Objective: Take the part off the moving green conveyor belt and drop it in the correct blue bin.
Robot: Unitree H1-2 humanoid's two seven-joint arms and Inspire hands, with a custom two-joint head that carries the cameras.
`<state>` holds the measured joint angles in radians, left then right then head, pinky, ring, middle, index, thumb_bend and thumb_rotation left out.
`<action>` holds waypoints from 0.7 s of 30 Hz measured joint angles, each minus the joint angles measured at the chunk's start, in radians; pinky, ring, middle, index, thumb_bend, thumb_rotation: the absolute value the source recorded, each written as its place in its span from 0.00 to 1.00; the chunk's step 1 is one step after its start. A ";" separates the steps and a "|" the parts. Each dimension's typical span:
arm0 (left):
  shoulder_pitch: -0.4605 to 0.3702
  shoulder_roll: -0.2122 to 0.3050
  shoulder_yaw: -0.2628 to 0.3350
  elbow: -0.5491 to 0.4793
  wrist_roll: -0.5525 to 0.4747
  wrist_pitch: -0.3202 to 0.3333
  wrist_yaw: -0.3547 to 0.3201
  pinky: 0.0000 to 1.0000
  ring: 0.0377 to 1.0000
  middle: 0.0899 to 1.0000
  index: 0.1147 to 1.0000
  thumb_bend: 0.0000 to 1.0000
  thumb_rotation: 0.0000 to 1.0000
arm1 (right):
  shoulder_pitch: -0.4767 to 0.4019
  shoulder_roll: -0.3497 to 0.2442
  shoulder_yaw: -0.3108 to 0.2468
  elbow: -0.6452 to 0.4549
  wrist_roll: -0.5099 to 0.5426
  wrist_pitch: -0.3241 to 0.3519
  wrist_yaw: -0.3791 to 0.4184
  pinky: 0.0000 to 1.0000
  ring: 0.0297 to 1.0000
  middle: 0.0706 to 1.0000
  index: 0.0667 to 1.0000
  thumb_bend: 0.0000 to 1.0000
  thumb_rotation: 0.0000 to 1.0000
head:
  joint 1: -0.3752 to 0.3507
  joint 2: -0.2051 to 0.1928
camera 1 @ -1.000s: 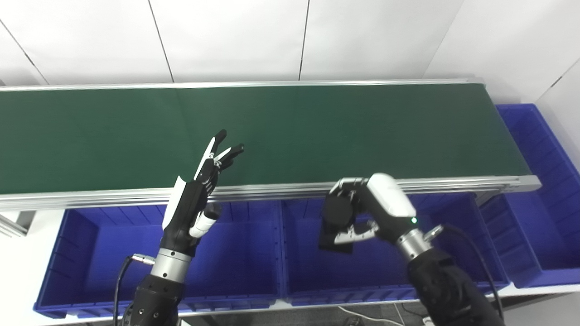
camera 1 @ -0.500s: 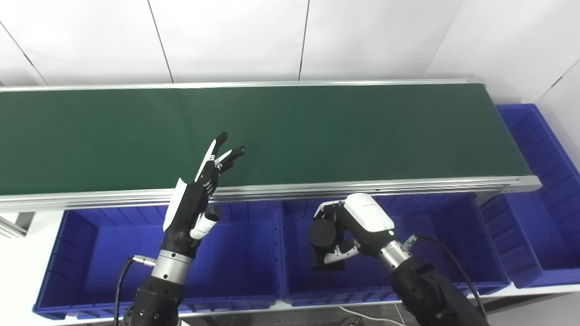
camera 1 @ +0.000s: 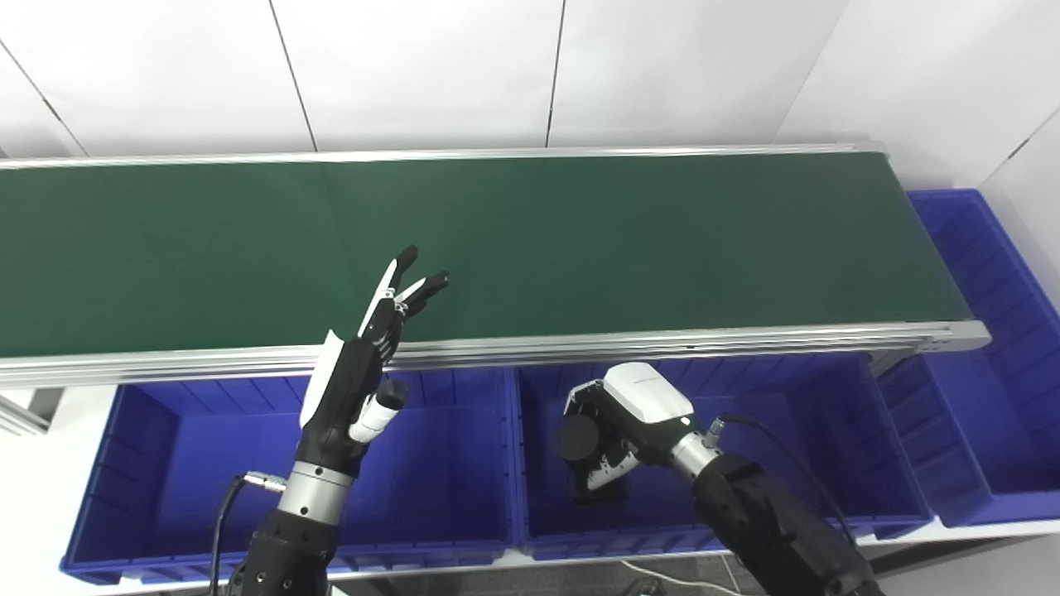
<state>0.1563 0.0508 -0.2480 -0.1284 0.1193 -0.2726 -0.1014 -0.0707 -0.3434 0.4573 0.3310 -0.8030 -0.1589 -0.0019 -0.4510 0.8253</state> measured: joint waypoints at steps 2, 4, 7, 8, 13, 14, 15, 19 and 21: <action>0.001 0.000 0.000 -0.005 0.000 0.000 0.000 0.91 0.90 0.85 1.00 0.79 1.00 | -0.005 0.000 0.011 0.012 0.000 0.000 0.001 0.39 0.43 0.45 0.49 0.52 0.00 | -0.002 0.000; 0.002 0.000 0.000 -0.017 0.000 0.000 0.000 0.91 0.89 0.85 1.00 0.79 1.00 | -0.008 -0.002 0.019 0.010 0.004 0.010 0.049 0.49 0.62 0.69 0.70 0.83 0.23 | -0.002 0.002; 0.002 0.000 0.000 -0.024 0.000 0.000 0.000 0.91 0.89 0.85 1.00 0.79 1.00 | -0.007 -0.006 0.026 -0.020 0.007 0.059 0.162 0.57 0.75 0.83 0.80 0.97 0.38 | 0.000 0.002; 0.003 0.000 0.000 -0.024 0.000 0.000 0.000 0.91 0.89 0.85 1.00 0.79 1.00 | -0.007 -0.006 0.025 -0.029 0.007 0.075 0.188 0.63 0.80 0.86 0.83 0.99 0.43 | 0.000 0.002; 0.003 0.000 0.000 -0.024 -0.001 0.001 -0.001 0.91 0.89 0.84 1.00 0.79 1.00 | -0.007 -0.013 0.024 -0.063 0.007 0.115 0.241 0.74 0.87 0.92 0.86 1.00 0.53 | -0.002 0.000; 0.003 0.000 0.000 -0.024 -0.001 0.001 -0.001 0.91 0.89 0.84 1.00 0.79 1.00 | -0.007 -0.014 0.023 -0.064 0.007 0.118 0.251 0.74 0.87 0.92 0.86 1.00 0.53 | -0.002 0.000; 0.003 0.000 0.000 -0.024 0.000 0.001 -0.001 0.91 0.89 0.85 1.00 0.79 1.00 | -0.007 -0.015 0.023 -0.065 0.007 0.118 0.254 0.73 0.87 0.92 0.86 1.00 0.53 | -0.002 0.000; 0.003 0.000 -0.001 -0.024 0.001 0.001 -0.001 0.89 0.89 0.85 1.00 0.78 1.00 | -0.007 -0.016 0.017 -0.065 0.007 0.118 0.256 0.70 0.85 0.92 0.85 1.00 0.51 | 0.000 -0.003; 0.003 0.000 -0.002 -0.024 0.003 0.001 -0.001 0.89 0.89 0.85 1.00 0.78 1.00 | -0.007 -0.017 0.016 -0.067 0.007 0.118 0.260 0.68 0.85 0.92 0.85 1.00 0.51 | 0.002 -0.003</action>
<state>0.1591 0.0506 -0.2502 -0.1523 0.1219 -0.2714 -0.1027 -0.0777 -0.3605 0.4736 0.2645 -0.7959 -0.0405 0.2577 -0.4495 0.8222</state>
